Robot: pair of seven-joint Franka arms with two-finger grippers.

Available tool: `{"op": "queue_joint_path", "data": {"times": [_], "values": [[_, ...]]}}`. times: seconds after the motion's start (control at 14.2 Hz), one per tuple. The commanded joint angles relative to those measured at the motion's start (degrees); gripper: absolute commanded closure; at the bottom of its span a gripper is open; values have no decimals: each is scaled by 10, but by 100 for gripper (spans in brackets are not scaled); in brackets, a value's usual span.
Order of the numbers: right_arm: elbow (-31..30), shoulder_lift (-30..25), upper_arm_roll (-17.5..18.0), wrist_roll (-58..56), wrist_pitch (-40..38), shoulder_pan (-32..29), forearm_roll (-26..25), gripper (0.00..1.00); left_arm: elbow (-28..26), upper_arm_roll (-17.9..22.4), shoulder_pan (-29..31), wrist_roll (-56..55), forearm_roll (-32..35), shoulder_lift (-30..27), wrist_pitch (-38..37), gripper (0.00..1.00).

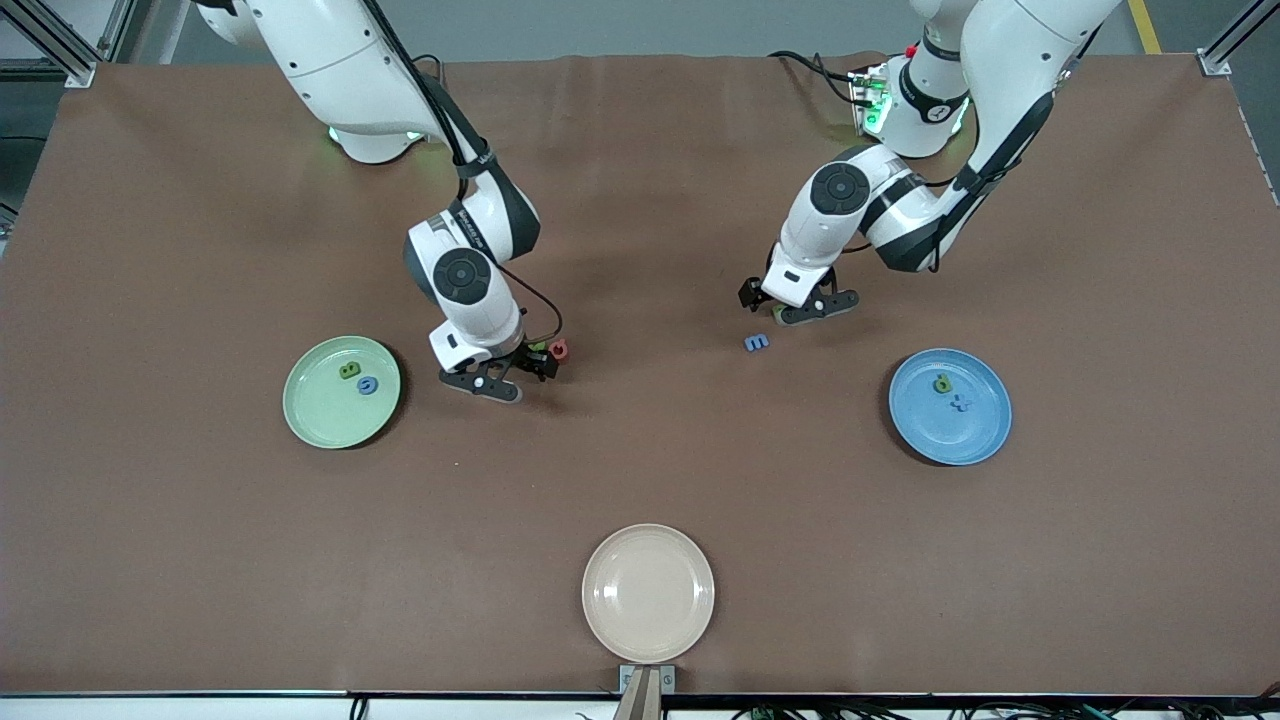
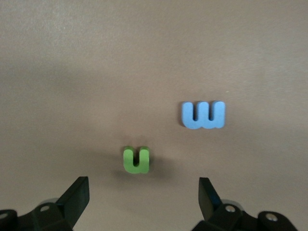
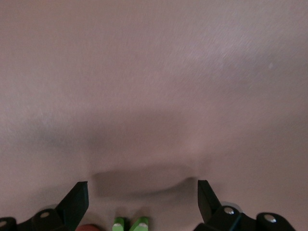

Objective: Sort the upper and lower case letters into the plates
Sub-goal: 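Grasp the green N with the right gripper while the left gripper grasps u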

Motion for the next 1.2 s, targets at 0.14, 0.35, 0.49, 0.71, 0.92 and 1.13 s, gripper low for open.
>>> {"op": "queue_joint_path", "data": {"times": [0.14, 0.35, 0.49, 0.71, 0.92, 1.13], "values": [[-9, -5, -10, 36, -5, 32, -8, 0, 15, 25, -17, -47, 50, 29, 6, 0], [-34, -13, -17, 37, -5, 50, -12, 0, 17, 47, -46, -60, 50, 30, 6, 9], [-46, -17, -39, 38, -5, 77, -18, 0, 20, 62, -66, -67, 50, 33, 6, 21], [-54, -29, -52, 38, -9, 92, -19, 0, 22, 65, -68, -68, 50, 33, 6, 37], [-54, -34, -52, 38, -11, 90, -19, 8, 22, 65, -66, -68, 51, 32, 6, 45], [-52, -33, -52, 37, -2, 83, -19, 23, 22, 65, -62, -67, 54, 31, 5, 45]]}}
